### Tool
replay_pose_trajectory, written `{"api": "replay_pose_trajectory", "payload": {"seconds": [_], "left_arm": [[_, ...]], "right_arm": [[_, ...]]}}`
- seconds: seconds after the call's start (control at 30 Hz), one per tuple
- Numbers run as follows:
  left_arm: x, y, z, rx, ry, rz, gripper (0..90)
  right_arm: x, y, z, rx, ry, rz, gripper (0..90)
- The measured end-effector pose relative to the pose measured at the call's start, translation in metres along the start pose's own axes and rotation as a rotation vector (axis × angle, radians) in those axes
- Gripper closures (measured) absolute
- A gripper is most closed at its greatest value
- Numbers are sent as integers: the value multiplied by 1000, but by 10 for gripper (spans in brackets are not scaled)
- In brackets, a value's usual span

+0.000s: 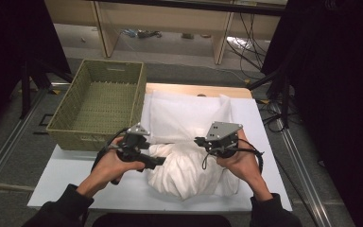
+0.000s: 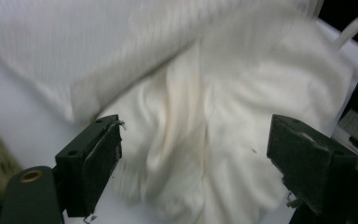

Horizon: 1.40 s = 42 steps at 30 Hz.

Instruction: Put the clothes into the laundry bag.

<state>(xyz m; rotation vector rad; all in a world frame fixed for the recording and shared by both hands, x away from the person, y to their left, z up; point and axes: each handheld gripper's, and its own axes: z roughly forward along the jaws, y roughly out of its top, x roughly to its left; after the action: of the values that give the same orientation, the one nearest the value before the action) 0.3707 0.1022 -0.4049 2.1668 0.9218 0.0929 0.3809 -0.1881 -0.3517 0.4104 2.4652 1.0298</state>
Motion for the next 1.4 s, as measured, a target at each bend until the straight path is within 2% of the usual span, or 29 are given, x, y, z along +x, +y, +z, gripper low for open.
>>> {"api": "replay_pose_trajectory", "payload": {"seconds": [0.1, 0.13, 0.17, 0.23, 0.27, 0.3, 0.33, 0.37, 0.4, 0.47, 0.53, 0.63, 0.67, 0.73, 0.8, 0.83, 0.87, 0.9, 0.93, 0.97, 1.0, 1.03, 1.07, 1.1, 1.2, 1.27, 1.33, 1.37, 1.4], "left_arm": [[3, -22, 18, 100, -59, 3, 173], [1, -27, 27, 98, -74, -24, 177], [-2, -30, 35, 116, -71, -21, 177], [-7, -29, 51, 166, -62, 65, 186], [-9, -27, 57, 158, -64, 77, 223], [-10, -23, 62, 121, -83, 91, 344], [-12, -20, 67, 73, -119, 100, 527], [-12, -16, 69, 42, -142, 117, 638], [-13, -12, 69, -3, -144, 95, 738], [-18, -1, 67, -39, -136, 125, 802], [-26, 15, 61, -78, -144, 167, 813], [-36, 40, 55, -152, -169, 196, 815], [-37, 47, 56, -162, -152, 202, 814], [-30, 56, 71, -136, -119, 167, 812], [-17, 58, 95, -121, -63, 120, 805], [-7, 59, 105, -104, -42, 128, 799], [-7, 59, 105, -104, -42, 128, 789], [4, 56, 119, -134, -47, 14, 760], [7, 56, 120, -138, -68, -28, 744], [7, 56, 118, -132, -76, -22, 731], [6, 55, 113, -123, -61, 1, 706], [6, 55, 113, -123, -61, 1, 671], [2, 53, 101, -95, -16, 65, 620], [2, 53, 101, -95, -16, 65, 583], [-8, 45, 77, -74, -5, 86, 436], [-12, 37, 64, -75, 20, 88, 350], [-14, 33, 58, -72, 24, 91, 289], [-16, 24, 45, -82, 71, 112, 287], [-16, 19, 41, -84, 82, 120, 285]], "right_arm": [[-1, 0, 1, 1, 0, 0, 900], [-1, -1, 1, 2, 1, 2, 900], [-1, 0, 1, 2, 3, 2, 900], [-1, 0, 2, -1, 0, -3, 900], [-1, 0, 2, 1, 3, -5, 900], [-1, 0, 2, 3, 5, -1, 900], [-1, 0, 3, 3, 7, 0, 900], [0, 0, 3, 2, 9, 6, 900], [0, 0, 3, -8, 20, 11, 900], [1, 2, -1, -21, 27, 11, 900], [1, 5, -3, -36, 32, 15, 900], [2, 8, -7, -49, 31, 13, 900], [2, 8, -9, -52, 32, 15, 900], [1, 8, -11, -55, 24, 16, 900], [0, 8, -13, -60, 24, 21, 900], [0, 9, -13, -60, 27, 21, 900], [0, 9, -13, -60, 27, 21, 900], [0, 8, -14, -55, 29, 17, 900], [0, 7, -14, -50, 27, 17, 900], [-1, 6, -13, -44, 24, 12, 900], [-2, 4, -13, -42, 21, 19, 900], [-4, 3, -12, -40, 17, 22, 900], [-5, 1, -11, -36, 20, 26, 900], [-5, 1, -11, -36, 20, 26, 900], [-5, 1, -9, -32, 15, 22, 900], [-4, 1, -9, -28, 11, 22, 900], [-4, 2, -10, -30, 10, 21, 900], [-4, 2, -10, -32, 12, 22, 900], [-4, 2, -10, -31, 9, 21, 900]]}}
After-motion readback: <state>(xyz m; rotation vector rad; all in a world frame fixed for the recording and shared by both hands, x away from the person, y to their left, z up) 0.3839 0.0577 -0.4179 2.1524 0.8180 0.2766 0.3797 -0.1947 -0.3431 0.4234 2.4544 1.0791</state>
